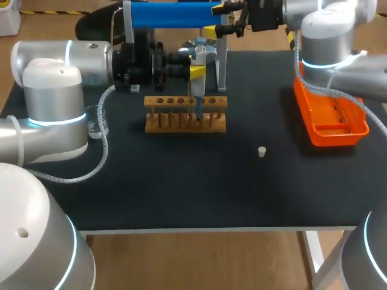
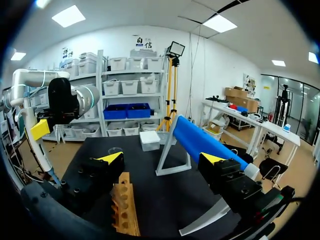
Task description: Invert the test tube, pick up the pipette, mount the tip to pipette, aspirate from beaker and dispense into the tube, eject the tip, return the pipette, and cap with the stopper.
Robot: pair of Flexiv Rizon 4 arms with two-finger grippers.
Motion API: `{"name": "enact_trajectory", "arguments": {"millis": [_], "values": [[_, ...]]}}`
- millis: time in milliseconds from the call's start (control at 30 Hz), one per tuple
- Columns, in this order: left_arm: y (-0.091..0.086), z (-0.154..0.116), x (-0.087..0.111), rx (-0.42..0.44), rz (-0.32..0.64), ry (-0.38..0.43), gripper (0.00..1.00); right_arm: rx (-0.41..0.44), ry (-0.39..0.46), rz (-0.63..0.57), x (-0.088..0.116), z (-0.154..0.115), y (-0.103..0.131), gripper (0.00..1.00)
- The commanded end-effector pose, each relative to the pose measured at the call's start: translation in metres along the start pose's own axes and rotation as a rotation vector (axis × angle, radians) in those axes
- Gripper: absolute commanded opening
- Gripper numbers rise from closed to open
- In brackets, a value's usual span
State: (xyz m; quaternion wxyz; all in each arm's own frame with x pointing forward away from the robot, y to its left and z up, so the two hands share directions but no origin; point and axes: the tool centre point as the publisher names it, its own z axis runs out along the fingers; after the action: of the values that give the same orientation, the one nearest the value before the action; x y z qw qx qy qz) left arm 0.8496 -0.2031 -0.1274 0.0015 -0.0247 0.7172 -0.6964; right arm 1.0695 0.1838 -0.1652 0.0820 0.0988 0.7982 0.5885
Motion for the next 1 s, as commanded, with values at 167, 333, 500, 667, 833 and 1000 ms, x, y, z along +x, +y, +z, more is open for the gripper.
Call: {"name": "enact_trajectory", "arguments": {"millis": [167, 333, 500, 667, 833, 1000], "values": [[-0.001, 0.0001, 0.0, -0.002, -0.001, -0.001, 0.0, 0.01, 0.0, -0.022, 0.0023, 0.012, -0.0026, 1.0], [-0.001, 0.0001, 0.0, -0.002, -0.001, -0.001, 0.0, 0.01, 0.0, -0.022, 0.0023, 0.012, -0.0026, 1.0], [-0.001, 0.0001, 0.0, -0.002, -0.001, -0.001, 0.0, 0.01, 0.0, -0.022, 0.0023, 0.012, -0.0026, 1.0], [-0.001, 0.0001, 0.0, -0.002, -0.001, -0.001, 0.0, 0.01, 0.0, -0.022, 0.0023, 0.012, -0.0026, 1.0], [-0.001, 0.0001, 0.0, -0.002, -0.001, -0.001, 0.0, 0.01, 0.0, -0.022, 0.0023, 0.012, -0.0026, 1.0], [-0.001, 0.0001, 0.0, -0.002, -0.001, -0.001, 0.0, 0.01, 0.0, -0.022, 0.0023, 0.012, -0.0026, 1.0]]}}
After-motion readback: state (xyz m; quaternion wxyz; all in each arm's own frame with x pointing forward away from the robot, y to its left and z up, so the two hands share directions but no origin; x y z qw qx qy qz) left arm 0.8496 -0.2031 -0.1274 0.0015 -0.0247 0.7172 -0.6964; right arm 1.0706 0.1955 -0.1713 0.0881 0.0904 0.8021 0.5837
